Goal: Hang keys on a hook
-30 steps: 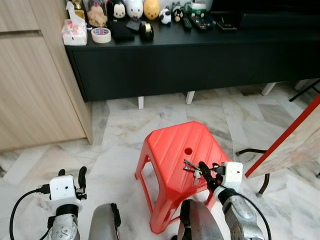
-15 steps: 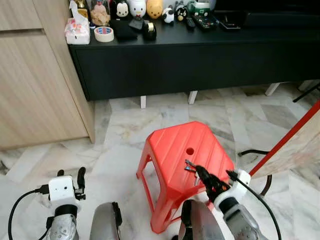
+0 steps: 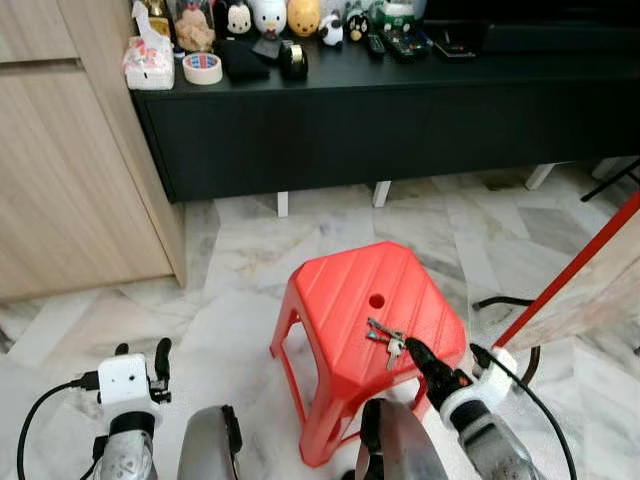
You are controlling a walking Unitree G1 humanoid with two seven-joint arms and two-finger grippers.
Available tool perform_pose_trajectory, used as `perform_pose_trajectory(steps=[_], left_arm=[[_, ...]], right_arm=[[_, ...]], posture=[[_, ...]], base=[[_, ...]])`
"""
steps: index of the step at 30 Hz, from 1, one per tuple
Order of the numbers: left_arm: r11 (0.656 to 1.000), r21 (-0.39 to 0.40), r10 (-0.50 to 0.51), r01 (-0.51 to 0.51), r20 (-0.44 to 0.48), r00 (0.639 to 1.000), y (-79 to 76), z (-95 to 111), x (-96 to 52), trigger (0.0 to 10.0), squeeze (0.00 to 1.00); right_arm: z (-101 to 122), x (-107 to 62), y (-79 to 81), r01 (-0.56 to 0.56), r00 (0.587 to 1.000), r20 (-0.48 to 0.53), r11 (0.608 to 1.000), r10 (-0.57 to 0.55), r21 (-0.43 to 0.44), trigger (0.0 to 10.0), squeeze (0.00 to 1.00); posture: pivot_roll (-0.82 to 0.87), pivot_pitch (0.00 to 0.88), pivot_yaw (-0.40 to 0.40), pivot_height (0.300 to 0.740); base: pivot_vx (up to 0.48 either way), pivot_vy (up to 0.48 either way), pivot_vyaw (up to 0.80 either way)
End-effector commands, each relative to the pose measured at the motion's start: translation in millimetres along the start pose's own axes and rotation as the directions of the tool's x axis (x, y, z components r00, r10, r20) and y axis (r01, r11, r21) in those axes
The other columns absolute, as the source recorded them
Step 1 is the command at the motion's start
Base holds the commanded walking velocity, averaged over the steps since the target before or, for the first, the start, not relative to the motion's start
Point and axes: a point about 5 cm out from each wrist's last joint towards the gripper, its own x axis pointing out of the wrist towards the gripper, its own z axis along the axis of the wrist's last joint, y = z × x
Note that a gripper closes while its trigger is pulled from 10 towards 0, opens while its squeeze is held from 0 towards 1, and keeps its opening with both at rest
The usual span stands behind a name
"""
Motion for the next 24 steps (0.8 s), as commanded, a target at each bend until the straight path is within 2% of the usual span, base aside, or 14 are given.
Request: perform_pose_trajectory(steps=[1,2,9,24], left_arm=[[1.0,0.003,0.01,-0.01,-0.018,1.0,1.4,-4,-2.5,10.0,0.0],[1.0,0.003,0.008,-0.008,-0.017,1.0,1.3,-4,-2.6,10.0,0.0],[1.0,0.003,0.002,-0.002,-0.016,1.0,1.7,-3,-3.1,10.0,0.0],[1.0,0.007,-0.01,0.01,-0.015,1.0,0.7,-2,-2.1,10.0,0.0]], right_arm=[[0,-1.1,-8.0,0.049,0.999,0.004,0.999,-0.049,0.018,10.0,0.0],[1,2.9,-6.8,0.053,0.999,0.006,0.998,-0.053,0.044,10.0,0.0],[-2,12.7,-1.2,0.044,0.999,-0.005,0.997,-0.044,0.058,10.0,0.0],[-6,17.7,-7.6,0.078,0.997,-0.006,0.99,-0.078,0.116,10.0,0.0]], posture=[[0.11,0.123,-0.123,0.561],[0.11,0.125,-0.122,0.561],[0.12,0.13,-0.121,0.561],[0.12,0.136,-0.117,0.561]], base=[[0.0,0.0,0.0],[0.0,0.0,0.0],[0.0,0.0,0.0],[0.0,0.0,0.0]])
